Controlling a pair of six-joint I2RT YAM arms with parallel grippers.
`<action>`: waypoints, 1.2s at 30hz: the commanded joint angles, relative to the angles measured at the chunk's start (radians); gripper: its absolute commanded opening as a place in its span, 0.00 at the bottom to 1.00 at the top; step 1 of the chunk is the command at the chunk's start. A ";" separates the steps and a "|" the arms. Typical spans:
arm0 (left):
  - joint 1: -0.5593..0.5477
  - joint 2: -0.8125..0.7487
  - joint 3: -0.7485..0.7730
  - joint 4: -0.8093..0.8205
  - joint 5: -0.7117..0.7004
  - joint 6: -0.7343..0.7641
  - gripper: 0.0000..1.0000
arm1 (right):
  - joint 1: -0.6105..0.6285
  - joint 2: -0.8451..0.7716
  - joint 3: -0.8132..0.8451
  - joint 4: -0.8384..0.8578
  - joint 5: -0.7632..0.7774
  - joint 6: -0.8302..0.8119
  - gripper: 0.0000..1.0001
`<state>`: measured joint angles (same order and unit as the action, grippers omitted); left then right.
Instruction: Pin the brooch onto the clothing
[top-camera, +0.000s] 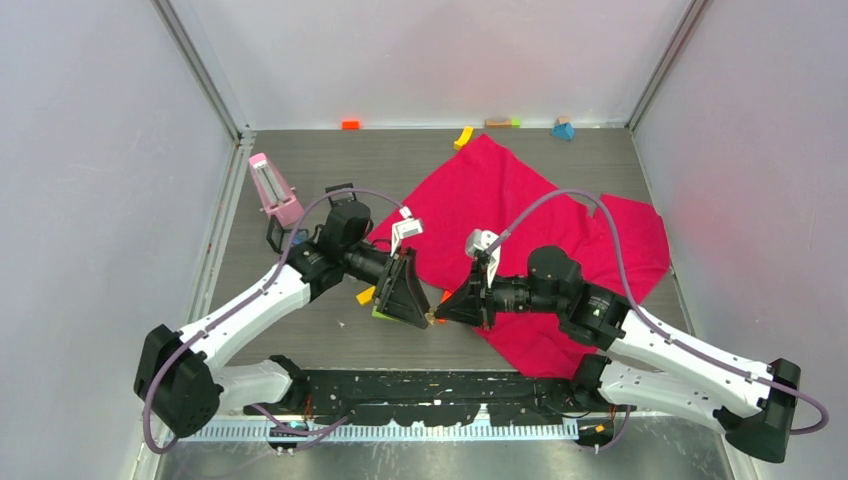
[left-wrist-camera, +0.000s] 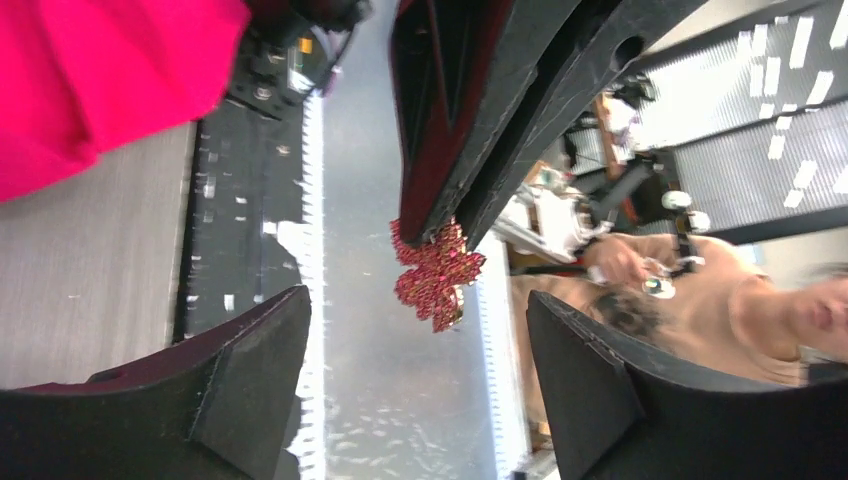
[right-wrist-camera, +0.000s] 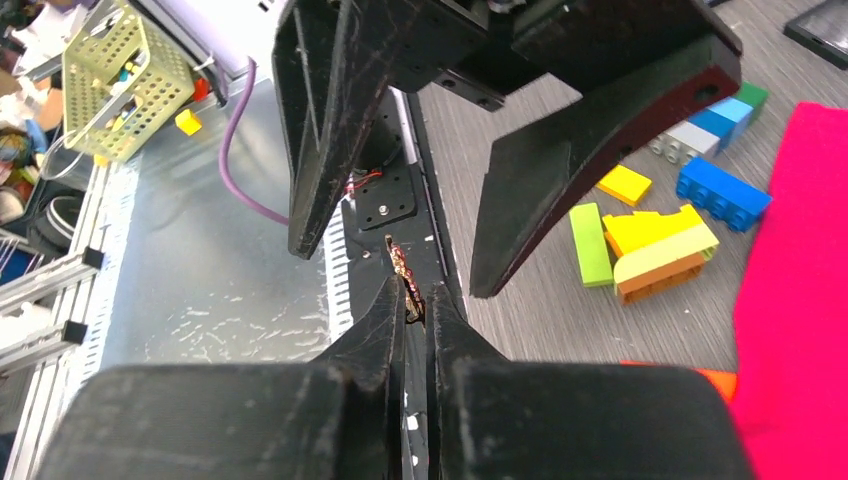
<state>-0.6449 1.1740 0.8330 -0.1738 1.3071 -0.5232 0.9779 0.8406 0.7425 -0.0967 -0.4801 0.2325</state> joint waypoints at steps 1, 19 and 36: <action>0.005 -0.032 0.073 -0.239 -0.176 0.227 0.83 | 0.004 -0.054 -0.025 -0.020 0.114 0.030 0.01; -0.134 -0.113 0.067 -0.302 -0.558 0.316 0.64 | 0.002 0.148 0.117 -0.206 0.106 0.126 0.01; -0.173 -0.083 0.073 -0.317 -0.561 0.325 0.19 | 0.002 0.190 0.142 -0.222 0.058 0.117 0.01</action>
<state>-0.8074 1.0843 0.8730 -0.4961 0.7330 -0.2050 0.9779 1.0344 0.8474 -0.3313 -0.3958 0.3466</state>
